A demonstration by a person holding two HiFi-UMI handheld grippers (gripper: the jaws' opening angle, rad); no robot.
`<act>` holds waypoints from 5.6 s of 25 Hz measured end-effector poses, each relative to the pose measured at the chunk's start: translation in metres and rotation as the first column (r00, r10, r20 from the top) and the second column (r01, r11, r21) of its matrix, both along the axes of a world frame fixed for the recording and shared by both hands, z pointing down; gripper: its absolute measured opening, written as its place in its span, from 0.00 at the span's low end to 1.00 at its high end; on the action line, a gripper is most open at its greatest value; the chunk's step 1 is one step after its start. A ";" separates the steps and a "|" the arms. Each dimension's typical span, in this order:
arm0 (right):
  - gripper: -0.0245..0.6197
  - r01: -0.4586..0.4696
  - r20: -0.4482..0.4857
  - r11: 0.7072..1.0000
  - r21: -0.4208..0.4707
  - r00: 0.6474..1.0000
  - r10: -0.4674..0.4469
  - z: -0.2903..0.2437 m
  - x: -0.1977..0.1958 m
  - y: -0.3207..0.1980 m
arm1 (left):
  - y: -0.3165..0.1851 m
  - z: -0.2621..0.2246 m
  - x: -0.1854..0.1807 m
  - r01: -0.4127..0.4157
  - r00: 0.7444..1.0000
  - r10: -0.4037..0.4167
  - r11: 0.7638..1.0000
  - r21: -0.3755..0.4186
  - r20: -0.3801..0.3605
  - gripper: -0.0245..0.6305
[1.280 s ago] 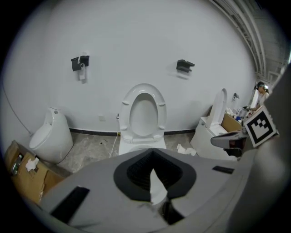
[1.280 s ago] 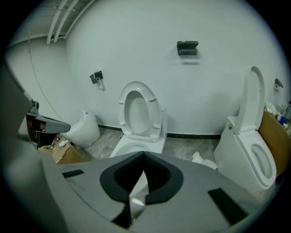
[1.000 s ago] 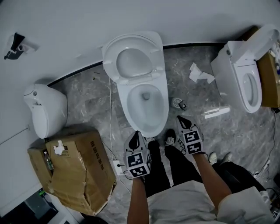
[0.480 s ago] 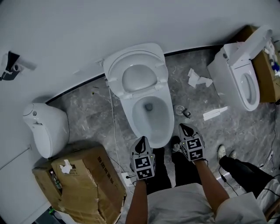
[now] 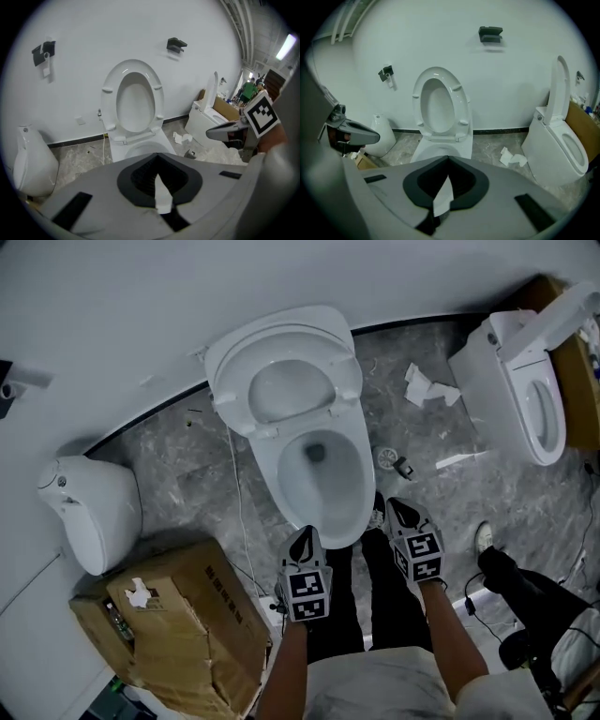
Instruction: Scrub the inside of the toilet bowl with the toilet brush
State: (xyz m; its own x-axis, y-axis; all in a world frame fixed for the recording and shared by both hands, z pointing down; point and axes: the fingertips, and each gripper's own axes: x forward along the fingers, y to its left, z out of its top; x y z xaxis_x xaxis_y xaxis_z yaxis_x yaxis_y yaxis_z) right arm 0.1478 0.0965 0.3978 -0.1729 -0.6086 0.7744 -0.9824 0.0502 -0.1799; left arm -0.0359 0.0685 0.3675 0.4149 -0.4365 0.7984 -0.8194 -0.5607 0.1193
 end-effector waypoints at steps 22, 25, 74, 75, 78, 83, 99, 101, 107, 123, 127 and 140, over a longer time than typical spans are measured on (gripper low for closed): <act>0.09 0.148 0.005 0.974 -0.171 0.989 -0.149 0.147 0.096 0.000 | 0.024 0.113 0.007 0.190 0.982 -0.190 0.981 -0.028 0.006 0.07; 0.12 0.187 -0.025 0.961 -0.205 0.980 -0.196 0.168 0.097 0.001 | 0.030 0.124 0.013 0.200 0.980 -0.200 0.979 -0.031 -0.004 0.07; 0.33 0.087 -0.311 0.837 -0.541 0.904 -0.295 0.361 0.136 0.033 | 0.022 0.202 0.037 0.125 0.981 -0.139 0.987 -0.101 -0.138 0.07; 0.33 0.085 -0.320 0.840 -0.535 0.901 -0.295 0.361 0.134 0.035 | 0.023 0.202 0.035 0.119 0.982 -0.132 0.988 -0.100 -0.132 0.07; 0.33 0.084 -0.332 0.849 -0.522 0.897 -0.293 0.362 0.129 0.038 | 0.023 0.203 0.028 0.110 0.985 -0.121 0.989 -0.096 -0.122 0.07; 0.33 0.089 -0.342 0.845 -0.527 0.888 -0.307 0.360 0.130 0.043 | 0.021 0.200 0.022 0.101 0.987 -0.112 0.991 -0.092 -0.113 0.07; 0.31 0.040 -0.378 0.892 -0.451 0.897 -0.231 0.279 0.131 0.075 | 0.001 0.134 0.023 0.055 0.991 -0.059 0.998 -0.041 -0.117 0.07; 0.31 0.014 -0.383 0.897 -0.441 0.901 -0.203 0.264 0.134 0.085 | 0.000 0.127 0.021 0.063 0.991 -0.068 0.997 -0.039 -0.118 0.07; 0.31 -0.062 -0.403 0.910 -0.409 0.907 -0.120 0.213 0.140 0.111 | 0.008 0.102 0.016 0.056 0.989 -0.060 0.998 -0.036 -0.132 0.07; 0.31 0.193 -0.456 0.981 0.019 0.875 -0.164 0.012 0.074 0.009 | 0.015 0.096 -0.031 0.210 0.967 -0.210 0.978 -0.019 -0.141 0.07; 0.31 0.366 -0.383 0.930 0.024 0.863 -0.330 0.021 0.022 0.007 | 0.016 0.098 -0.031 0.231 0.961 -0.234 0.972 -0.033 -0.148 0.07; 0.31 0.470 -0.387 0.860 -0.196 0.769 -0.509 0.108 -0.011 -0.023 | 0.007 0.109 -0.033 0.251 0.957 -0.254 0.967 -0.040 -0.137 0.07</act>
